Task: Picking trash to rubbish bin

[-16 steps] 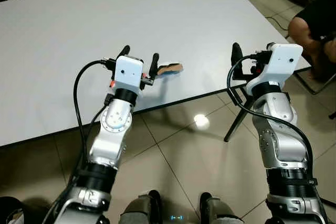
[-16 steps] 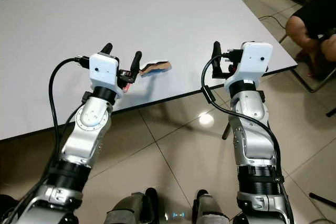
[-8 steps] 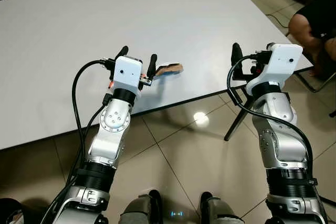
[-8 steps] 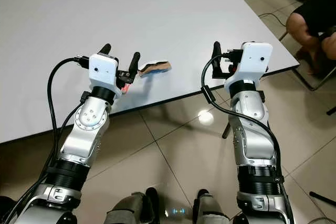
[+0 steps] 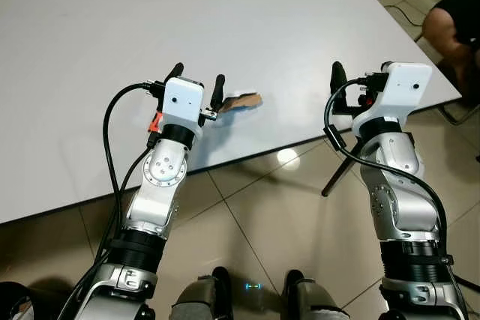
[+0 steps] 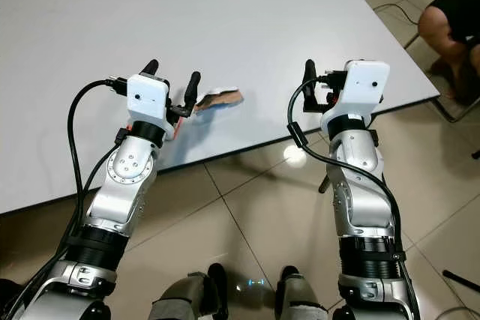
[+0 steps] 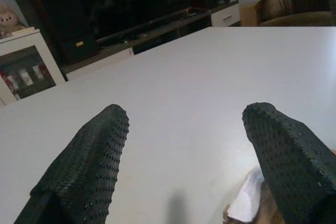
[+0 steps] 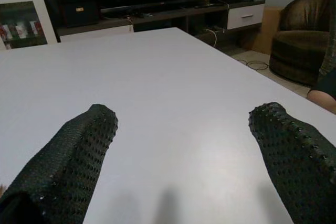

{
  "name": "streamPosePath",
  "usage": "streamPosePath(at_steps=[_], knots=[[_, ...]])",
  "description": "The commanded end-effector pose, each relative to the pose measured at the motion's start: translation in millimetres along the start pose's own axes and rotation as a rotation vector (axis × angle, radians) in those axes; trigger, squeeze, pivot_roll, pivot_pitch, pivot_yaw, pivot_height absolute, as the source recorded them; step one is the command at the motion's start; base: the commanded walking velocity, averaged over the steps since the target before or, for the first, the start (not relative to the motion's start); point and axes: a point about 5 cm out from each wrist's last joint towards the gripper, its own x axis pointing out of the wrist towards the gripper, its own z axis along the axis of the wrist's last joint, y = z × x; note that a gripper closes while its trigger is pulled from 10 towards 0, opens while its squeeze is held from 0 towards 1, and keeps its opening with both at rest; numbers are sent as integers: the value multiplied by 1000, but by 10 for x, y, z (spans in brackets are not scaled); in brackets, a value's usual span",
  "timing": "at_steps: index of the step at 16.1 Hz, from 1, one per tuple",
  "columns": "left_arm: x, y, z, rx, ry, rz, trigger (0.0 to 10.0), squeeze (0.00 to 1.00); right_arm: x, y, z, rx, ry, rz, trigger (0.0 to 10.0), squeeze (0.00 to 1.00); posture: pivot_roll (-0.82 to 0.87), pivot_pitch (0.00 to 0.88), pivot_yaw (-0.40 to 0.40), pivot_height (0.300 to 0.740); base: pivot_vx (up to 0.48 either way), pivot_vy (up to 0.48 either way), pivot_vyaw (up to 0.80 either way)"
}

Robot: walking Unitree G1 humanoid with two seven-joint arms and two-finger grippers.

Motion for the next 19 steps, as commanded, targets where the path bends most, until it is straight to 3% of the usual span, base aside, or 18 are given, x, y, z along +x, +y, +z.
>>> streamPosePath(at_steps=[1,11,19], knots=[[-45,1,-8,-7,-3,-9,10000,0,-40,31,-25,1,18,4,10000,0,15,264,73,740,0,0,0],[-321,36,-47,2,35,-9,10000,0,-273,38,-68,-1,65,8,10000,0,18,331,79,740,0,0,0],[-304,143,-5,48,42,-50,10000,0,-326,46,-67,1,80,3,10000,0,19,333,96,740,0,0,0]])
